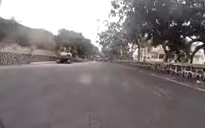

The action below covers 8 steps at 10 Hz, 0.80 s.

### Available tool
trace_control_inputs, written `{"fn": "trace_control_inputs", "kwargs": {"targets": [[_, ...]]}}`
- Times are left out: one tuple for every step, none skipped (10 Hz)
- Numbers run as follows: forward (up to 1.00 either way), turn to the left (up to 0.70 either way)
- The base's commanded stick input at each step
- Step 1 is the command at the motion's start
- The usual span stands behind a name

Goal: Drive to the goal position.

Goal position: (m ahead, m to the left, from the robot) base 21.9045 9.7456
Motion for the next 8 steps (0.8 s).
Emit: {"fn": "trace_control_inputs", "kwargs": {"targets": [[0.70, -0.27], [0.70, -0.27], [0.70, 0.00], [0.70, 0.00], [0.70, 0.00], [0.70, 0.00], [0.70, 0.00], [0.70, 0.00]]}}
